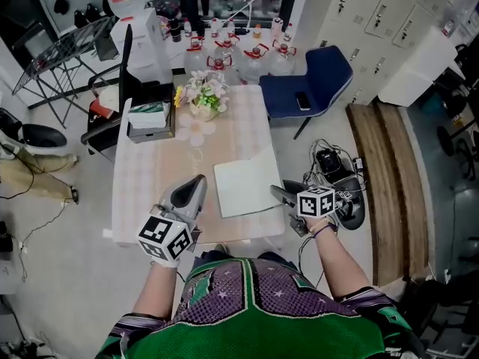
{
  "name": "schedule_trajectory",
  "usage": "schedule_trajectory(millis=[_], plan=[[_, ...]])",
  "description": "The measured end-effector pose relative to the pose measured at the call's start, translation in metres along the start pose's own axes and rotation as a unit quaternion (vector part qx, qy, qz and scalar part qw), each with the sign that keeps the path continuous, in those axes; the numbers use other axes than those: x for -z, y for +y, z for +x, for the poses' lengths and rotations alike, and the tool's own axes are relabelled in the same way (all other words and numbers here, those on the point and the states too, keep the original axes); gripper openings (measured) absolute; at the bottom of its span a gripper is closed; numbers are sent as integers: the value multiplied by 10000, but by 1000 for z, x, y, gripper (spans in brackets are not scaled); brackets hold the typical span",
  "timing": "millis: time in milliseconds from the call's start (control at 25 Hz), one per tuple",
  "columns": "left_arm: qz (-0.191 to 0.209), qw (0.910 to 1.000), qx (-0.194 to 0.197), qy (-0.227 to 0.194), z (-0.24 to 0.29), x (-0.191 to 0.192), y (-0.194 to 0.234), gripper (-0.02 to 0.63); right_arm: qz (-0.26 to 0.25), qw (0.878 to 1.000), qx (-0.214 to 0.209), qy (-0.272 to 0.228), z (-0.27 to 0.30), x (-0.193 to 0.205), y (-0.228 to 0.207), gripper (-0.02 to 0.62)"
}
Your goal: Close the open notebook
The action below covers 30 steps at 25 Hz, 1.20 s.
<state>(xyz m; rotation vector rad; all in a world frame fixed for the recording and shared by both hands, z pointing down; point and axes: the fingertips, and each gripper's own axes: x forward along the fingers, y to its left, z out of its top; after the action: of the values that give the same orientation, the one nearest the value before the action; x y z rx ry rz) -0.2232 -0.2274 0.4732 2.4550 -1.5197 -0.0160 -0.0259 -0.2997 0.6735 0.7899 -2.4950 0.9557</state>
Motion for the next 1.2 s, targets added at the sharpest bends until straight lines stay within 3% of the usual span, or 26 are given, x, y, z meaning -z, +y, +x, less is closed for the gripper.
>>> schedule_trajectory(millis=[760, 1200], plan=[[-160, 9998, 27, 78, -22, 9, 17, 17, -59, 9991, -388, 163, 41, 18, 49, 187], [-183, 9993, 267, 193, -31, 15, 44, 17, -140, 9985, -443, 304, 66, 28, 80, 187]])
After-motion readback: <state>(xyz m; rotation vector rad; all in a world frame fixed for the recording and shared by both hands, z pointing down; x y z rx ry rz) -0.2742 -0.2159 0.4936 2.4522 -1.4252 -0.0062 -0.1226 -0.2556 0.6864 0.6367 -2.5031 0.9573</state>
